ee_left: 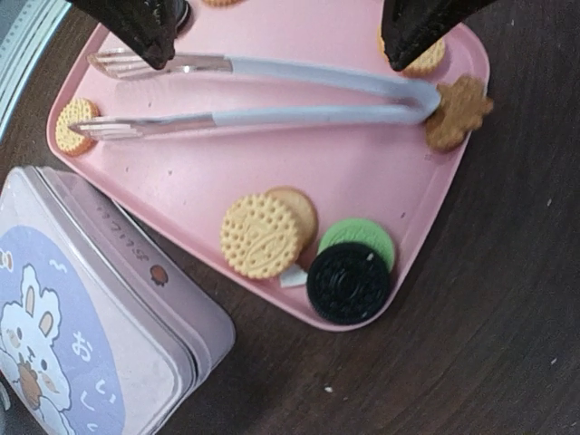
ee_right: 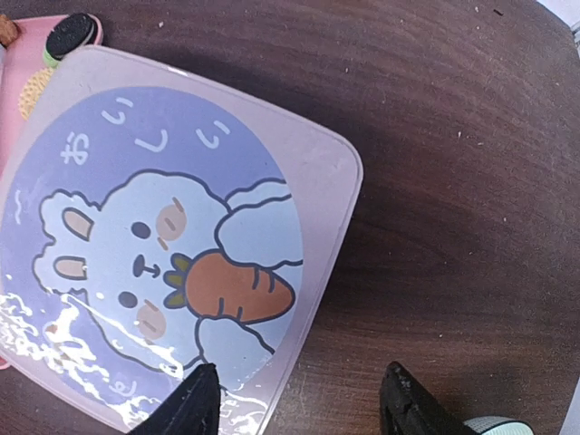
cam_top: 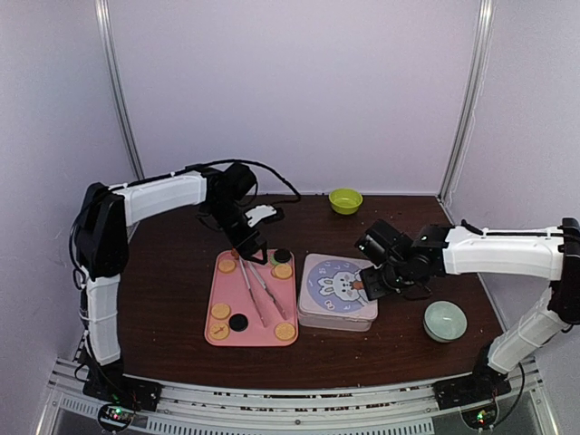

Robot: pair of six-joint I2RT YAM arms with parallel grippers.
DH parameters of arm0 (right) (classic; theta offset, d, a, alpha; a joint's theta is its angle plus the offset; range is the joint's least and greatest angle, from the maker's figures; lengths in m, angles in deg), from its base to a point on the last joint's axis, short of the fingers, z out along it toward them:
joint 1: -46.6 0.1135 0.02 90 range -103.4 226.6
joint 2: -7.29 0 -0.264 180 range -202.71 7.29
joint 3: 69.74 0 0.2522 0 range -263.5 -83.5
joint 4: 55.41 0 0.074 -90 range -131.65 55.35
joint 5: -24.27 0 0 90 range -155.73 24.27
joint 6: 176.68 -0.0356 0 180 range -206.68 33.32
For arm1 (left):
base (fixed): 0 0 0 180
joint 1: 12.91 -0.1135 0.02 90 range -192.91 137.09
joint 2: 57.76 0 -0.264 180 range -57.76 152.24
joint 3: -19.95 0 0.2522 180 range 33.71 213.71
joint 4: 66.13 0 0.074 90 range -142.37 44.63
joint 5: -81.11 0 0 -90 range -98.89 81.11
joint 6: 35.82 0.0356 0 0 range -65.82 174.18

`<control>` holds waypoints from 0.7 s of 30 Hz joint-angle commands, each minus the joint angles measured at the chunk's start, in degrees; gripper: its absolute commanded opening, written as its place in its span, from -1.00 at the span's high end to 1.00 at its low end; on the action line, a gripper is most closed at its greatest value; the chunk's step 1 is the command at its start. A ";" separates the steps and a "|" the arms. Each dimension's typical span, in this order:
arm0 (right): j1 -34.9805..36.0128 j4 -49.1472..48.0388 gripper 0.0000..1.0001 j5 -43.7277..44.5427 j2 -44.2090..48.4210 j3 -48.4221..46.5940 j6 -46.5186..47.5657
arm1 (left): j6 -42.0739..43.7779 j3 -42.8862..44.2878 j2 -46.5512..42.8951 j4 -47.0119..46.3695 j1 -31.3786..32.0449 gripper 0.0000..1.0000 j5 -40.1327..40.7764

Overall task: Pack the cookies
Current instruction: Adjust the box lid on the packing box, then reset both arms

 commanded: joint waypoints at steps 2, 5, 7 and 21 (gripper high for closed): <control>-1.08 -4.62 -0.21 -4.38 3.50 -3.15 1.62 | 2.12 -7.15 -12.37 -1.03 -6.40 -0.86 -1.26; -0.14 -6.03 -0.17 -7.34 -3.56 -7.22 0.76 | 3.14 -11.50 -17.05 -1.08 -10.13 -0.95 -1.48; 1.16 -7.97 -0.16 -8.85 -8.00 -9.67 0.63 | 3.47 -14.47 -19.75 -1.48 -13.00 -0.95 -1.45; 6.40 -12.36 -0.13 -11.65 -22.61 -18.00 -1.93 | 7.79 -29.36 -29.80 -6.19 -34.00 -0.96 -2.08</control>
